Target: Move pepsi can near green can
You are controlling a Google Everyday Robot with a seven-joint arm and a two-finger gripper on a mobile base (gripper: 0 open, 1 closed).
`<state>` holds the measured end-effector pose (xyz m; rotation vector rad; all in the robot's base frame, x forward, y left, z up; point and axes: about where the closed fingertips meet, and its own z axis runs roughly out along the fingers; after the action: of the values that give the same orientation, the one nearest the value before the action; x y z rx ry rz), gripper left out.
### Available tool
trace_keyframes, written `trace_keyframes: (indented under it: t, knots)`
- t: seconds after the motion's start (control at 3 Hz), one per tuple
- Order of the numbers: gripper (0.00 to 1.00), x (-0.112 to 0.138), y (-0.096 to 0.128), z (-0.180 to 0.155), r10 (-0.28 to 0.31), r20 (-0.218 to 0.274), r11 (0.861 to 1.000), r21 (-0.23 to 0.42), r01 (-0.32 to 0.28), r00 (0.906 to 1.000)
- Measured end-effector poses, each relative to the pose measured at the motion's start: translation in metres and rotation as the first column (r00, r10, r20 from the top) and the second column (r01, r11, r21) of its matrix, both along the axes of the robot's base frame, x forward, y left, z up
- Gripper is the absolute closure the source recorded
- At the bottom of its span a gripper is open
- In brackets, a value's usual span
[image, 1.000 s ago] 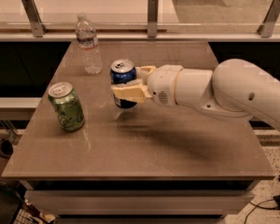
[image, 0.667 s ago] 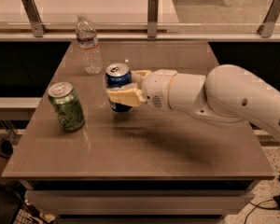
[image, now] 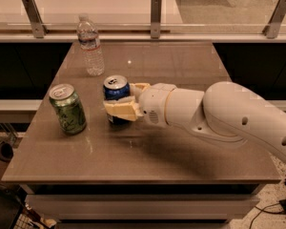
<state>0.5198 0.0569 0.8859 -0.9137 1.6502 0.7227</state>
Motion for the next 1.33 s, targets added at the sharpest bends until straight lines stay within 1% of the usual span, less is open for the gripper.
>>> trace_keyframes:
  t: [0.33, 0.67, 1.33]
  knots:
    - [1.00, -0.0018, 0.0025, 0.0010, 0.003, 0.004, 1.000, 0.001, -0.003, 1.0000]
    - [0.84, -0.0027, 0.0046, 0.0018, 0.006, 0.006, 1.000, 0.000, -0.006, 1.0000]
    - [0.37, -0.0045, 0.0086, 0.0034, 0.013, 0.009, 1.000, -0.003, -0.013, 0.9999]
